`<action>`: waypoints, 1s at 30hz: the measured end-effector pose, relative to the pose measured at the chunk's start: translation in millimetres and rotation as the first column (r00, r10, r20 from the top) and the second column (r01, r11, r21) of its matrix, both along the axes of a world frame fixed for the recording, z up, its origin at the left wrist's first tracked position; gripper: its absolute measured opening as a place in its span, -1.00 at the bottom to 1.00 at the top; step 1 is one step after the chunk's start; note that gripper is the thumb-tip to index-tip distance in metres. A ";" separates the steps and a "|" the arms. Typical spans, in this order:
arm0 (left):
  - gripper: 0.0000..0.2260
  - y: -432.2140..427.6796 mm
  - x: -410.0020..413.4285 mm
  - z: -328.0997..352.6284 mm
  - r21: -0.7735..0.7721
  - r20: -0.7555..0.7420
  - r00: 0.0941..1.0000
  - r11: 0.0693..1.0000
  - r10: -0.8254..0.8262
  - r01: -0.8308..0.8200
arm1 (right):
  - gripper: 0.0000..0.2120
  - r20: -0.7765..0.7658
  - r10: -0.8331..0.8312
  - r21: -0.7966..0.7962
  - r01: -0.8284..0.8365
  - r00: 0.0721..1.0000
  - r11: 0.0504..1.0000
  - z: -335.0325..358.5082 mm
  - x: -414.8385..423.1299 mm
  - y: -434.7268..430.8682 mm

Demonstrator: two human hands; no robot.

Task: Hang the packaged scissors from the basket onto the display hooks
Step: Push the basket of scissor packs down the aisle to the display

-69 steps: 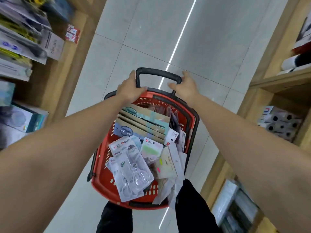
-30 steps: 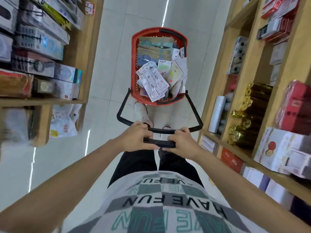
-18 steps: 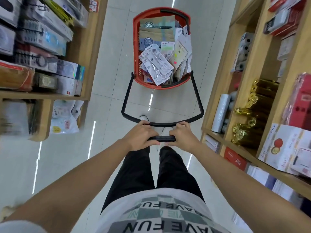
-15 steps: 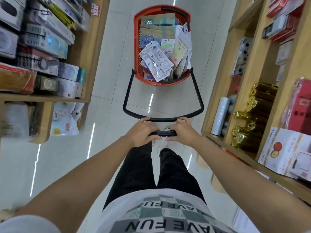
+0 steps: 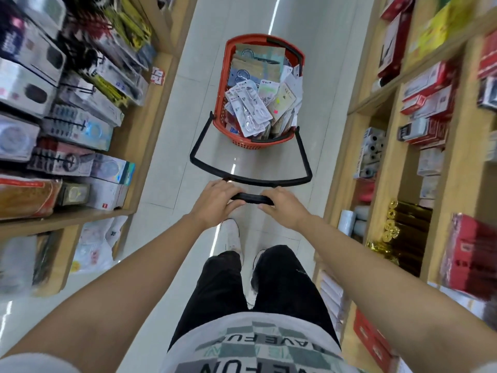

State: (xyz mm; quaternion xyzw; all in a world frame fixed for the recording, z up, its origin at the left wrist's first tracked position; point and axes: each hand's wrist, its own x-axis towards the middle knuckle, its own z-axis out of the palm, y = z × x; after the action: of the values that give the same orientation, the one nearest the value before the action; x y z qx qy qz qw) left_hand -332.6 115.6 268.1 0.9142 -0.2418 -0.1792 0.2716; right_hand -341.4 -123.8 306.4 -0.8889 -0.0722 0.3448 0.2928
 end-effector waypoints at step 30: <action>-0.40 -86.9 447.4 67.7 0.043 -0.183 0.919 0.937 0.348 -0.346 | -0.78 0.022 -0.239 0.141 0.233 0.971 0.962 43.0 435.4 -88.8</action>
State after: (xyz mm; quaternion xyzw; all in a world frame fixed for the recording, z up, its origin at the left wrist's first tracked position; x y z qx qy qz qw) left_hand 114.9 28.7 335.8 0.9227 -0.0484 -0.2150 0.3163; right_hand 94.0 -212.7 349.3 -0.8755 0.0050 0.2844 0.3907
